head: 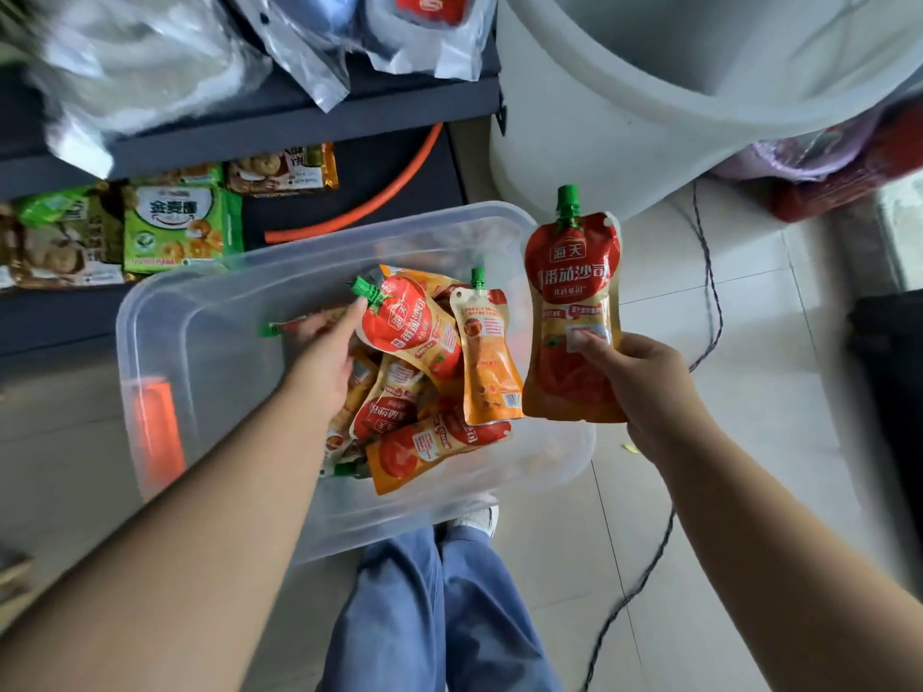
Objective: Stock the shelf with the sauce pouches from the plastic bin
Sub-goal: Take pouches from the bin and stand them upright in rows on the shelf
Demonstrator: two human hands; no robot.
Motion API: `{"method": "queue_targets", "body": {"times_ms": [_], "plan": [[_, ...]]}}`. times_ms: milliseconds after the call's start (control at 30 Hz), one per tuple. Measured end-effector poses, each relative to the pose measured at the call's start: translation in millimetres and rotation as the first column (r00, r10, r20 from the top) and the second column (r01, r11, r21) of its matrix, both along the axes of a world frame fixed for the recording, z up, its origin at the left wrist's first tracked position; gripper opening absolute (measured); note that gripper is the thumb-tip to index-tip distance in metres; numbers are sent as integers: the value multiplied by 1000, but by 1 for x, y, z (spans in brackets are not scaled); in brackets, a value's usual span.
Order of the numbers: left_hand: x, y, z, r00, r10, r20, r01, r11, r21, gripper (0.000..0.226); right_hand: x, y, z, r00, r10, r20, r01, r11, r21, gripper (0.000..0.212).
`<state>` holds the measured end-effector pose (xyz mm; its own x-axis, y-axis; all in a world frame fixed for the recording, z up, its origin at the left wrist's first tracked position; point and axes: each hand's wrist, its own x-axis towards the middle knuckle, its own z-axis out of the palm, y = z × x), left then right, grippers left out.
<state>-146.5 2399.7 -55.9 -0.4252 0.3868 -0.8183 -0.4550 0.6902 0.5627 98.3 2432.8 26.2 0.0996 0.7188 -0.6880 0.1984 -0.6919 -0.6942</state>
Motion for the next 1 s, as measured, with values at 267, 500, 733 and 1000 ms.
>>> {"method": "queue_targets", "body": {"times_ms": [267,500,733,1000], "plan": [[56,-1,-28,994,-34,106,42,996,-73,52,-5,-7,-18,996,89,24,-87,993,-78,20],[51,-10,37,967,-131,-218,125,991,-40,40,-17,-7,11,993,118,-24,-119,992,-48,26],[3,-23,188,977,115,-179,-44,932,359,10,-47,12,128,952,198,-233,-157,971,182,15],[-38,-44,386,969,244,24,-211,776,595,18,-111,17,315,823,369,-431,-119,856,504,26]]}}
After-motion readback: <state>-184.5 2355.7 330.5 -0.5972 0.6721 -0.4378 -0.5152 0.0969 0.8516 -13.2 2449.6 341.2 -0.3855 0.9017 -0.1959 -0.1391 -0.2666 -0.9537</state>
